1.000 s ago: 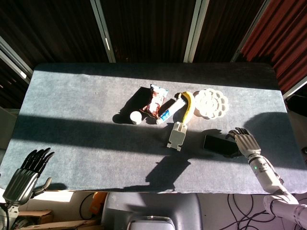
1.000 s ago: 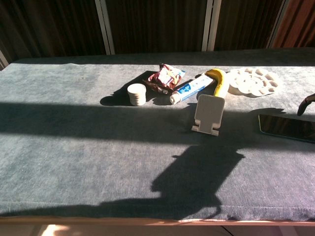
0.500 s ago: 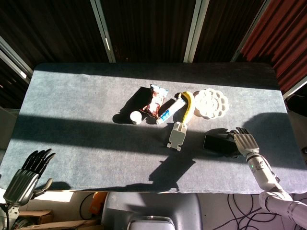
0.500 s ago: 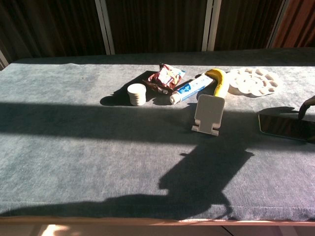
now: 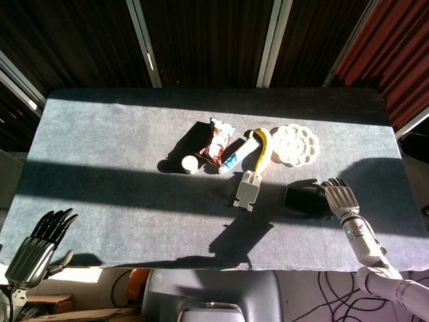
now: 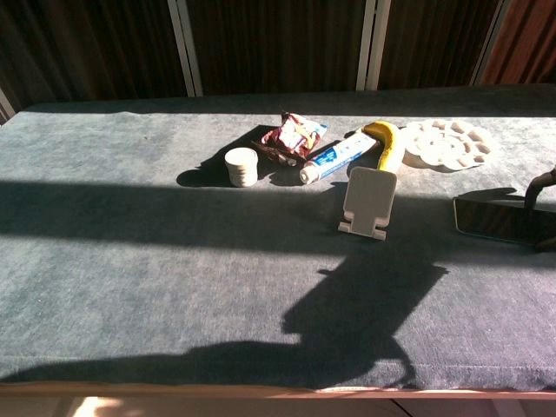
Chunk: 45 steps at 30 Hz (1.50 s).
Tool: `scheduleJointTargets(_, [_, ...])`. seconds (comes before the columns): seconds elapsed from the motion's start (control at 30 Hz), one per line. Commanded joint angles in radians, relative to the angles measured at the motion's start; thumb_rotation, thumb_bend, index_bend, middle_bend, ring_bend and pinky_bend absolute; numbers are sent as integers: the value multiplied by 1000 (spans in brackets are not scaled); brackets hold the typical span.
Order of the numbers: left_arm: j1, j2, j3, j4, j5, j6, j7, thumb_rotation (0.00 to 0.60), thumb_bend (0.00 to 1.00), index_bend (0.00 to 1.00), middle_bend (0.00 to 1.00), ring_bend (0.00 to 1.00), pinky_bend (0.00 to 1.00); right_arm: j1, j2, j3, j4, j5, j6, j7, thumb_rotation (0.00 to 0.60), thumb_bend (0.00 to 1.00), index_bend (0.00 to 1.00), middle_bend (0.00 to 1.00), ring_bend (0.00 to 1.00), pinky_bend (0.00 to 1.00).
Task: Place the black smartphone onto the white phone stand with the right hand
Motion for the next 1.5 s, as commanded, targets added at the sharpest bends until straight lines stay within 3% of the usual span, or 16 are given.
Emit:
scheduleJointTargets(0.03, [0,1,1,0,1,1,-2,600,399,0,0,0,0,-1,-4,-5,-3,1,15,-17,600,248,627,390,171,144])
scheduleJointTargets(0.3, [2,2,4,4,7,10,-11,600,401,0,0,0,0,-19,-19,-19,-17,-2,102,-102,600,269,798,534,292,198])
scheduleJointTargets(0.73, [3,4,7,8,12,17,-22,600,400,0,0,0,0,-24,-60,-34,-5,23,174,-256,600,311,933,642,407,247])
scheduleJointTargets(1.03, [2,5,8,8,13,18,-28,600,401,0,0,0,0,-29,-120,-41,63,11,237,-354,600,318,940,647,414,248])
scheduleJointTargets(1.5, [4,7,10,10,15,23,-35,600,401,0,0,0,0,-43,-74,-30,45,-60,340,-413,600,321,940,647,414,249])
